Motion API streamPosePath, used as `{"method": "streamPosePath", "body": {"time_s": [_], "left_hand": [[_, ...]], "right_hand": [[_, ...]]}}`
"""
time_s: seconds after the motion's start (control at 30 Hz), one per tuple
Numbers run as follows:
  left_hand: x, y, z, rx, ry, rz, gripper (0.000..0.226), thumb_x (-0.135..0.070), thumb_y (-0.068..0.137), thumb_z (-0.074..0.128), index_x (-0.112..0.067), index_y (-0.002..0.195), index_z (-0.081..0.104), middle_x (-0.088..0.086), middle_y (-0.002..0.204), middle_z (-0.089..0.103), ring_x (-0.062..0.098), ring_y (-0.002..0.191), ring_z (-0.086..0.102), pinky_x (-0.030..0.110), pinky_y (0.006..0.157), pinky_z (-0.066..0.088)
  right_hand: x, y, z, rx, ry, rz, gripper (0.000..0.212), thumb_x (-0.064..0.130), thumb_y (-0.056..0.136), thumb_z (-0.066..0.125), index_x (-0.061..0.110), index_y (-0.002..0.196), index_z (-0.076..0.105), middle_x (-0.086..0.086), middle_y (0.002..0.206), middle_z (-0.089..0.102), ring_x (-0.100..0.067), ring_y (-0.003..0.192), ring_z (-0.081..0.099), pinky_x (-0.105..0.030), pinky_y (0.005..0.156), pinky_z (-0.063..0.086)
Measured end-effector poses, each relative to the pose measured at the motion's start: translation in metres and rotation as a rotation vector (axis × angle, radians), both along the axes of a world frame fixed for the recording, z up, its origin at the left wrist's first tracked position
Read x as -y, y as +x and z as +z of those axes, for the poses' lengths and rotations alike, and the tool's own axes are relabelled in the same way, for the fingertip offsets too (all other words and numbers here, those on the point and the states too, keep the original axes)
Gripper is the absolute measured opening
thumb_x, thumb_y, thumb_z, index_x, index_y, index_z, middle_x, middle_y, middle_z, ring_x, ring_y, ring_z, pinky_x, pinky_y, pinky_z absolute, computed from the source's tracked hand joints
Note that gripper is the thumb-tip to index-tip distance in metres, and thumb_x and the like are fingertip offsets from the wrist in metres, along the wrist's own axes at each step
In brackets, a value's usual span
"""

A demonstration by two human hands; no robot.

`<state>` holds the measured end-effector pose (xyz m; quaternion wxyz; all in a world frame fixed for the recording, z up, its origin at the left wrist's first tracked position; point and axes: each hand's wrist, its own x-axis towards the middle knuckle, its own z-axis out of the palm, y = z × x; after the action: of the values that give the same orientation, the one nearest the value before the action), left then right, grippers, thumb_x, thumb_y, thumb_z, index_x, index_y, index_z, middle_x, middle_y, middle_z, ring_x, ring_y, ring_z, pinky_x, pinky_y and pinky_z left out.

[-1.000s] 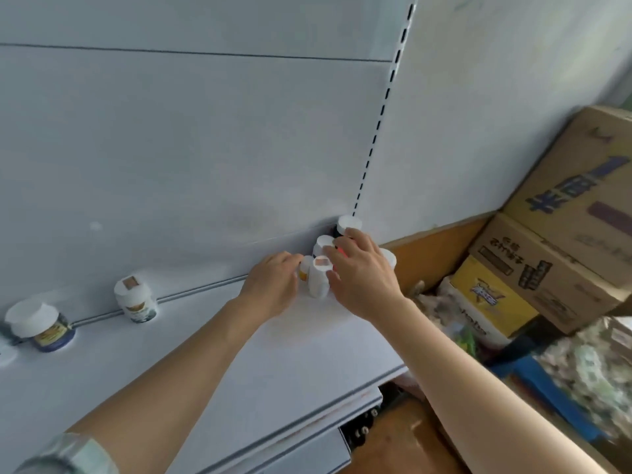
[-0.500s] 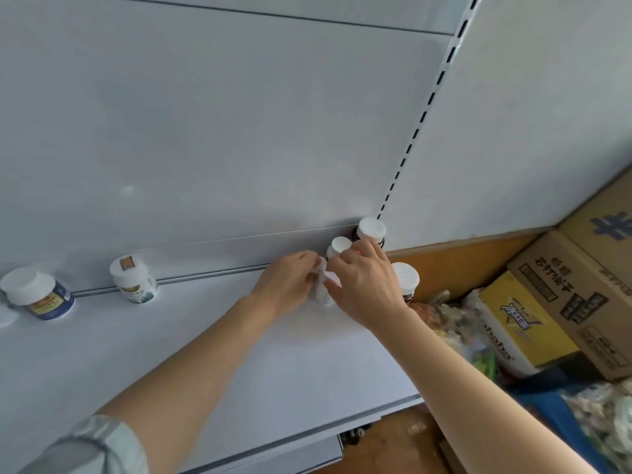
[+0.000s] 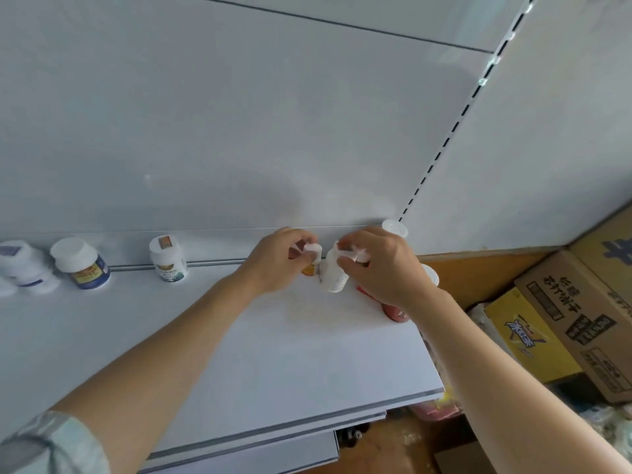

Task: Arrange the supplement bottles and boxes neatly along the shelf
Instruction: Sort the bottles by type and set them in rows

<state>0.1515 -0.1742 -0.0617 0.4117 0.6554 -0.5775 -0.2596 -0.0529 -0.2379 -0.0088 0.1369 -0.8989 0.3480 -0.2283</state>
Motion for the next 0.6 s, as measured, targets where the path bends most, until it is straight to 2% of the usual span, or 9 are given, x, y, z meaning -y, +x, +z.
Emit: {"method": "streamPosePath", "body": {"time_s": [0.1,0.23,0.37,0.4,0.47,0.5,0.6], "left_hand": [[-0.018,0.012,0.019,-0.053,0.031,0.030,0.017,-0.028,0.091,0.068,-0.027,0.108,0.067,-0.013,0.102,0.062,0.003,0.085,0.066,0.016,0.075,0.048],[-0.040,0.024,0.030,-0.128,0.017,0.044,0.023,-0.028,0.092,0.067,-0.025,0.114,0.066,-0.011,0.104,0.064,0.006,0.086,0.067,0.020,0.075,0.051],[-0.060,0.035,0.030,-0.088,-0.001,0.097,0.026,-0.028,0.093,0.065,-0.023,0.118,0.066,-0.011,0.106,0.063,0.001,0.088,0.064,0.007,0.064,0.041],[-0.065,0.038,0.030,-0.078,0.001,0.111,0.027,-0.029,0.093,0.065,-0.023,0.119,0.066,-0.012,0.106,0.062,-0.001,0.088,0.063,0.006,0.064,0.041],[-0.076,0.041,0.029,-0.061,0.011,0.132,0.030,-0.031,0.094,0.063,-0.024,0.123,0.064,-0.014,0.107,0.060,-0.004,0.090,0.062,0.008,0.069,0.045],[-0.081,0.042,0.028,-0.047,0.021,0.138,0.033,-0.032,0.095,0.062,-0.024,0.126,0.062,-0.013,0.108,0.058,-0.004,0.092,0.061,0.011,0.076,0.047],[-0.097,0.043,0.030,-0.003,0.058,0.135,0.033,-0.032,0.096,0.060,-0.022,0.127,0.062,-0.008,0.113,0.056,0.001,0.097,0.060,0.018,0.087,0.047]], "right_hand": [[-0.004,0.016,0.020,0.026,0.137,-0.050,0.032,0.033,0.081,0.075,0.022,0.111,0.071,0.004,0.101,0.063,-0.010,0.083,0.065,-0.014,0.074,0.047],[-0.014,0.035,0.034,-0.035,0.245,-0.072,0.031,0.043,0.086,0.069,0.026,0.113,0.071,0.004,0.103,0.060,-0.007,0.088,0.059,-0.009,0.071,0.037],[-0.026,0.046,0.039,-0.135,0.267,0.034,0.028,0.039,0.090,0.065,0.029,0.117,0.068,0.008,0.109,0.057,-0.008,0.093,0.057,-0.003,0.072,0.034],[-0.028,0.048,0.039,-0.167,0.254,0.058,0.030,0.039,0.091,0.064,0.030,0.119,0.066,0.009,0.110,0.056,-0.009,0.093,0.057,-0.005,0.074,0.036],[-0.032,0.050,0.040,-0.228,0.251,0.096,0.029,0.038,0.092,0.061,0.033,0.121,0.063,0.012,0.111,0.053,-0.012,0.090,0.062,-0.023,0.080,0.048],[-0.035,0.051,0.041,-0.241,0.291,0.118,0.028,0.035,0.093,0.061,0.035,0.122,0.062,0.012,0.111,0.051,-0.014,0.085,0.066,-0.031,0.077,0.054],[-0.042,0.051,0.045,-0.256,0.396,0.207,0.034,0.017,0.094,0.058,0.035,0.123,0.059,0.008,0.113,0.049,-0.013,0.069,0.070,-0.031,0.070,0.059]]}}
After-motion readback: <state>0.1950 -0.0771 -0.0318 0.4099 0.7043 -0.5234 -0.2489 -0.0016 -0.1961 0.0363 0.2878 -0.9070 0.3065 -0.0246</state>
